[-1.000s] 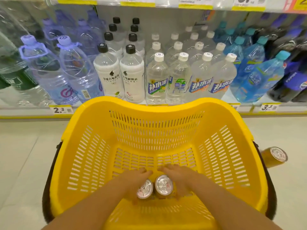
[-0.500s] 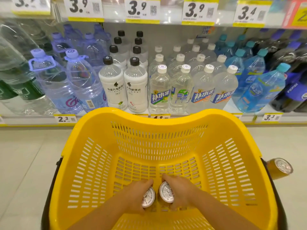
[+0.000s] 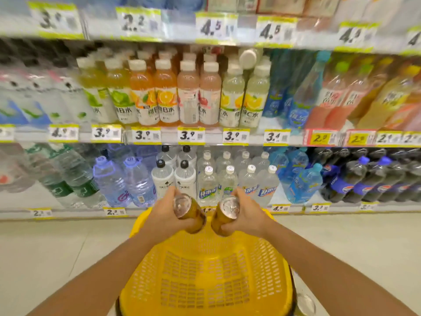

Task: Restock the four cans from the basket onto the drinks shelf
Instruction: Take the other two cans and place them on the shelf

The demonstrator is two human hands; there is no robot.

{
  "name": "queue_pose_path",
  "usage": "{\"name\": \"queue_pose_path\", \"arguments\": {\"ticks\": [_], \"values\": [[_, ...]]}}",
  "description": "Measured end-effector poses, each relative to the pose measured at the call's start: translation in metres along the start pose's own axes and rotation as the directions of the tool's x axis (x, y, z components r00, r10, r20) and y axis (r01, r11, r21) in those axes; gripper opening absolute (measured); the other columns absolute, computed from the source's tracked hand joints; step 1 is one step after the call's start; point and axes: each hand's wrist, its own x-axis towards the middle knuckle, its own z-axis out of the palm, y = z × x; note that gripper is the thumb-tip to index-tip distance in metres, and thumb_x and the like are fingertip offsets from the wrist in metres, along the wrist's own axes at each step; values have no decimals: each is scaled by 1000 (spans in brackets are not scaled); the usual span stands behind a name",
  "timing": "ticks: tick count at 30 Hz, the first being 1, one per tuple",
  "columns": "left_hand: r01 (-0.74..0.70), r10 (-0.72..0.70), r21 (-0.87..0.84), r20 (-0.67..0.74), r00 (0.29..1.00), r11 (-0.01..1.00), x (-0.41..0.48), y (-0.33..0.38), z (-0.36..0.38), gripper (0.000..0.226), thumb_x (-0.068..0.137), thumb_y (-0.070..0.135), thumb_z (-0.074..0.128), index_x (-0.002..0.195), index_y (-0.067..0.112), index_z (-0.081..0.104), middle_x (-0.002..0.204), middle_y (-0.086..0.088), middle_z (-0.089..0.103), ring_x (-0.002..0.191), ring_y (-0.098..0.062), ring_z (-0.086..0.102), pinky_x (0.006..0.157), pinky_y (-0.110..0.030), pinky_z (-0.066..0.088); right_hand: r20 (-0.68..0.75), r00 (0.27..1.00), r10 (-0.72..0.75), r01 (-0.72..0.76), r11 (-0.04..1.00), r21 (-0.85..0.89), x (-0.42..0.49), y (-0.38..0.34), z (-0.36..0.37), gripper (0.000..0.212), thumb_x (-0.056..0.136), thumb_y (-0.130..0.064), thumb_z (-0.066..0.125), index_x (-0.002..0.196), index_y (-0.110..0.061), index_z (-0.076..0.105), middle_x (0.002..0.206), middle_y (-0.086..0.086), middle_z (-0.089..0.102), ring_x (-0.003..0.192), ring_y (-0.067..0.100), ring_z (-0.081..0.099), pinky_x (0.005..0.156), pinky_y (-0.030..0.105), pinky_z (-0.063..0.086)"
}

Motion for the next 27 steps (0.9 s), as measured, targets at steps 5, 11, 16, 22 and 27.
{"name": "queue_pose_path", "arguments": {"ticks": [5,11,16,22,27], "values": [[-53,44,-125,-75,996,991,-7,130,-90,83,40,57,72,114,27,50,103,6,65,95,-15,63,82,-38,53,-130,987,-90,98,994,55,-36,-145,-89,68,64,-6,84,110,-16,36,98,-3,53,94,14,53,72,14,43],[-171,133,-218,-179,975,961,-15,289,-198,67,40,54,76,98,52,42,107,3,66,103,-23,64,94,-44,51,-236,960,-150,179,978,107,-84,-298,-191,67,59,-11,86,111,-19,43,95,-7,61,91,16,61,83,36,50],[-176,127,-271,-189,974,946,-30,421,-287,63,61,31,85,108,24,44,105,-4,63,95,-24,63,74,-33,51,-320,938,-135,203,960,190,-131,-413,-277,67,62,-14,85,112,-11,41,101,4,61,90,15,60,80,33,51],[-312,234,-430,-226,946,847,-48,552,-357,53,63,16,85,105,27,53,96,7,60,86,-12,59,77,-27,49,-406,892,-201,315,919,237,-181,-524,-359,50,71,-8,79,105,-13,44,97,5,64,82,14,63,73,21,53],[-434,355,-431,-253,900,791,-51,638,-389,44,71,9,78,101,23,48,87,8,60,78,-9,57,58,-5,48,-549,795,-258,415,891,183,-217,-595,-410,57,74,-9,77,121,-6,45,107,6,60,85,12,59,69,11,47]]}}
